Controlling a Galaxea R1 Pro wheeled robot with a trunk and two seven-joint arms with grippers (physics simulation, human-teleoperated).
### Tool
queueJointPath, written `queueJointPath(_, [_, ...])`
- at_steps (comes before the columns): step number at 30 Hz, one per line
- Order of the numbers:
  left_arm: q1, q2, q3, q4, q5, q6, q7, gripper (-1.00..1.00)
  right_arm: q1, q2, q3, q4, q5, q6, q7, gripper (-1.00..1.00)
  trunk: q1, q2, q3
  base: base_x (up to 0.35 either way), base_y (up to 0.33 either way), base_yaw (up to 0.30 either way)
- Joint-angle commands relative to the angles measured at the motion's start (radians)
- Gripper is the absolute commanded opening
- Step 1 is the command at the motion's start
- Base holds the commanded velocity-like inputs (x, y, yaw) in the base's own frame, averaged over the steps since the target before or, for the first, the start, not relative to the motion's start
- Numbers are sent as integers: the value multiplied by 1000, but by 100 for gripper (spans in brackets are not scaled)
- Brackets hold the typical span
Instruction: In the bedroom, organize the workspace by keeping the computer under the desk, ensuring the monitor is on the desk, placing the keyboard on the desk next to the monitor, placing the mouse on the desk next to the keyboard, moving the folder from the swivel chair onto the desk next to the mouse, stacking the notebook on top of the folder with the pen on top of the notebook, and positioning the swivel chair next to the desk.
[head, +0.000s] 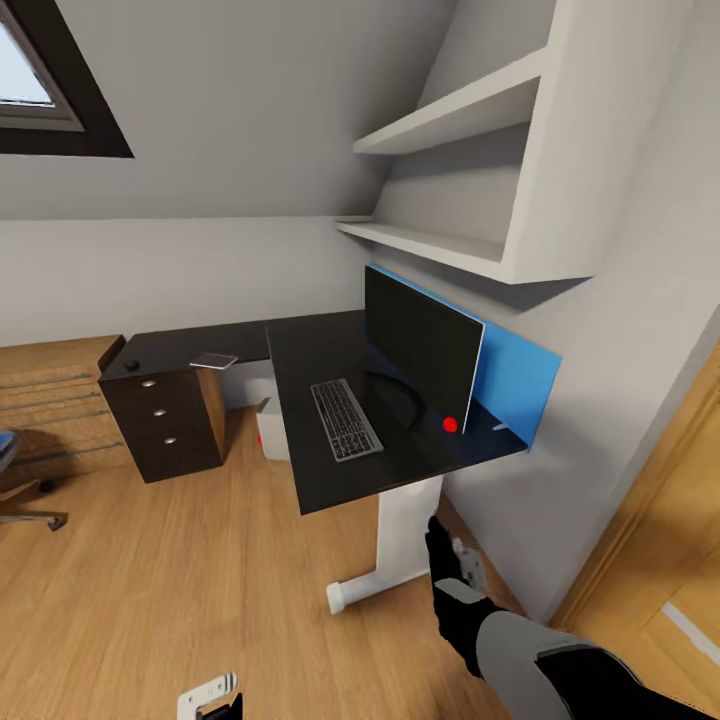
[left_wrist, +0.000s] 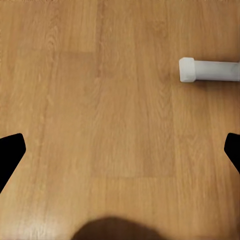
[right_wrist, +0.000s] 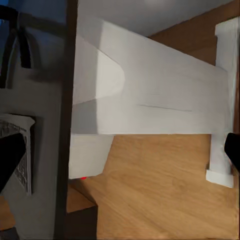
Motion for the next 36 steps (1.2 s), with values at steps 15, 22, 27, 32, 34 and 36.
queueJointPath(15, [-1,-13,-11,3,17,-2,11,100,251,-253,9,17,432,4,-8,100,-42,76,33,-3,-1,0])
queueJointPath(22, [-1,-46,-8,69,13,-2,14,100,303,-289,12,18,449,-2,-29,100,-69,125,55,0,0,0])
queueJointPath(27, [-1,-46,-5,78,11,-8,12,100,308,-281,17,17,481,-8,-31,100,-88,160,71,0,0,0])
queueJointPath(32, [-1,-44,-2,80,11,-10,13,100,309,-280,17,17,544,-14,-32,100,-103,188,83,0,0,0])
queueJointPath(34, [-1,-44,-2,80,11,-11,13,100,309,-280,17,16,559,-15,-31,100,-103,188,83,0,0,0])
queueJointPath(36, [-1,-43,-1,80,11,-11,13,100,309,-279,18,16,568,-15,-30,100,-103,188,83,0,0,0])
